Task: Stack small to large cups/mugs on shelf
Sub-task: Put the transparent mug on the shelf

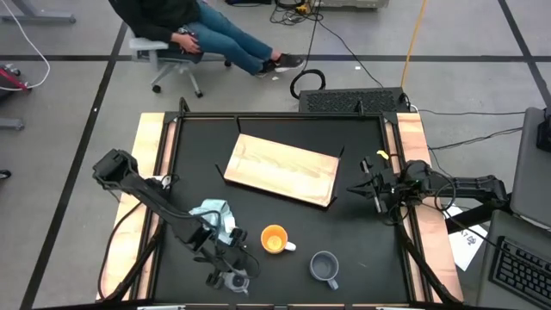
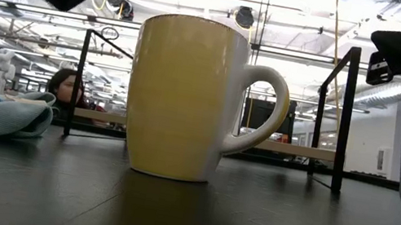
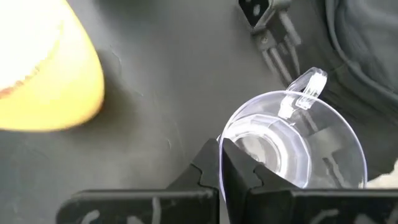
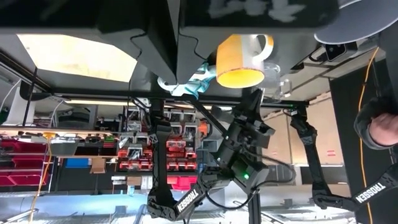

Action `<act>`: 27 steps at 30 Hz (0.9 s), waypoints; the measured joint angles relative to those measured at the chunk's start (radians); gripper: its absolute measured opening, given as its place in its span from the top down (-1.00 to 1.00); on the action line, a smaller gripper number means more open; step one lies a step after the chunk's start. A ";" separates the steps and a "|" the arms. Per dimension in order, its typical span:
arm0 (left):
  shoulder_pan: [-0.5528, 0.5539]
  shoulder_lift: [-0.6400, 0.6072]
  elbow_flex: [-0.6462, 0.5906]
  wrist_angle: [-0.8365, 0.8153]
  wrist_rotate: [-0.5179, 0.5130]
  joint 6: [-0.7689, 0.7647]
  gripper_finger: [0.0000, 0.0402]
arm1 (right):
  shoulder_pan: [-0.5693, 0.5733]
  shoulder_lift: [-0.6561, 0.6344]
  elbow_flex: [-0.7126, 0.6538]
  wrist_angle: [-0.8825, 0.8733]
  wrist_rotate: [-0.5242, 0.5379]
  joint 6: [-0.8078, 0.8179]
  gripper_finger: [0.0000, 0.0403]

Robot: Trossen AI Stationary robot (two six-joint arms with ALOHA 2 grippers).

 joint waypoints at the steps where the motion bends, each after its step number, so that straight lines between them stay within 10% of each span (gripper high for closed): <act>1: 0.000 -0.008 0.000 -0.005 -0.001 0.009 0.99 | 0.000 0.000 0.000 0.000 0.000 0.000 1.00; 27: 0.015 -0.241 0.000 -0.275 -0.230 0.175 1.00 | 0.000 0.002 0.000 0.014 0.000 0.000 1.00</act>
